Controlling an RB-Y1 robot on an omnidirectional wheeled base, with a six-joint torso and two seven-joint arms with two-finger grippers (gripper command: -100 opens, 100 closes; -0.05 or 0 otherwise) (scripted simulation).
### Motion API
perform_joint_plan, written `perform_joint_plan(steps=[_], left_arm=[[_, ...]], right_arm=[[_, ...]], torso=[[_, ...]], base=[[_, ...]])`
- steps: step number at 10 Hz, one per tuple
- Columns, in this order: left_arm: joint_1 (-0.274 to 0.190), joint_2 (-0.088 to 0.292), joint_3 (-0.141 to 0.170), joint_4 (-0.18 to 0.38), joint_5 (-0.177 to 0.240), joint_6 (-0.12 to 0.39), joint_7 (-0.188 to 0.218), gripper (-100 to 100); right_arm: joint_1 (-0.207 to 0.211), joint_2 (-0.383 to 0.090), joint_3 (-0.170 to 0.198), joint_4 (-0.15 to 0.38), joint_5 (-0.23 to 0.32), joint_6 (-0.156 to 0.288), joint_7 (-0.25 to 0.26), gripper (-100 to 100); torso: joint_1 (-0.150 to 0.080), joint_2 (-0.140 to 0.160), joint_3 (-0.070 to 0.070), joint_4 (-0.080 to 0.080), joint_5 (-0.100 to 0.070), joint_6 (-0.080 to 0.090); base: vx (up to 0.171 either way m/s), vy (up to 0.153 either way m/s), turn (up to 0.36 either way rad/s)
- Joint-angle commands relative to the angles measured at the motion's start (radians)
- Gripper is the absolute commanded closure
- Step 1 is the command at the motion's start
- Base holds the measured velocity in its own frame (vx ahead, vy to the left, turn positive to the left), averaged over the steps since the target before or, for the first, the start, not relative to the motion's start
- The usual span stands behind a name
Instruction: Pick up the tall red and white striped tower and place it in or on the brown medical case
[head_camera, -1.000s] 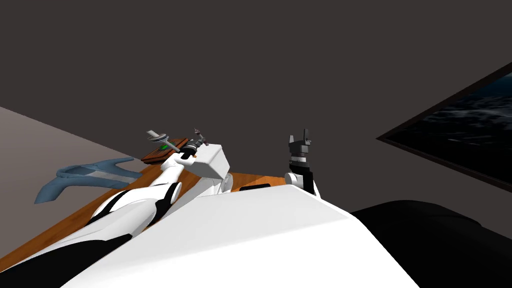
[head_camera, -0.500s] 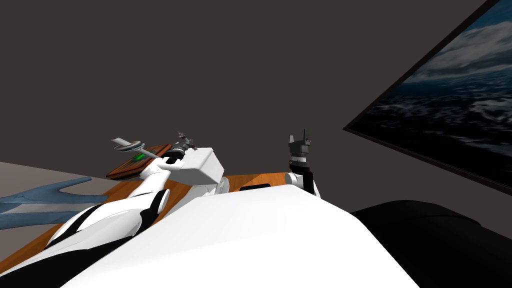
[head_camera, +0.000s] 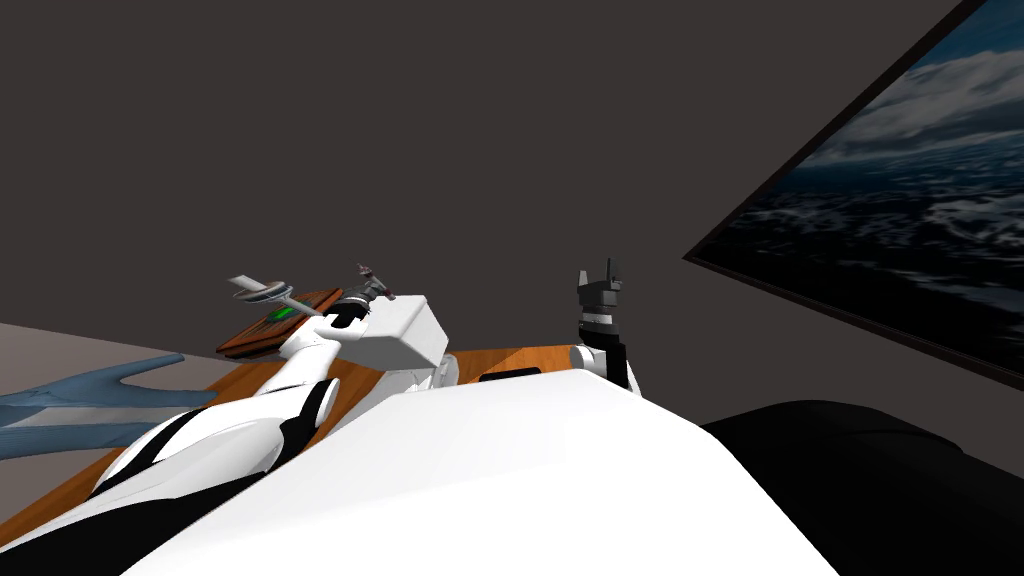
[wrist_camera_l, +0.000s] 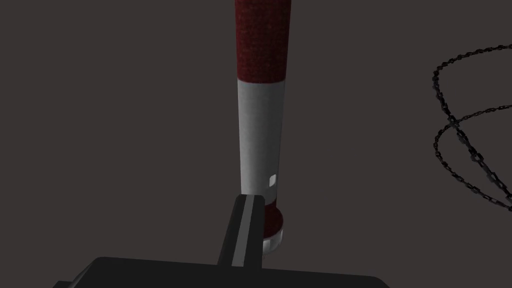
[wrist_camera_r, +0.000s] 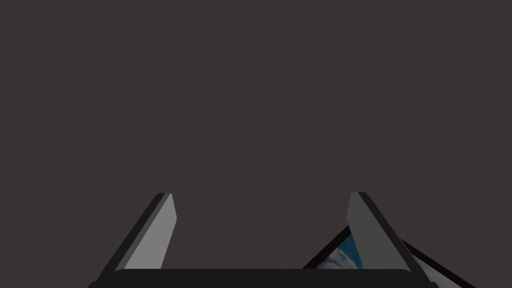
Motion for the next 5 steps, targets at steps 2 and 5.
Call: perform_joint_plan(steps=[2,5], left_arm=[[0.000,0.000,0.000,0.000,0.000,0.000,0.000,0],[0.025,0.033,0.022,0.033,0.002,-0.042,0.018,-100]], right_arm=[[0.000,0.000,0.000,0.000,0.000,0.000,0.000,0],[0.000,0.000,0.000,0.000,0.000,0.000,0.000,0]], torso=[[0.000,0.000,0.000,0.000,0.000,0.000],[0.000,0.000,0.000,0.000,0.000,0.000]], base=[[0.000,0.000,0.000],[0.011,-0.015,-0.043]])
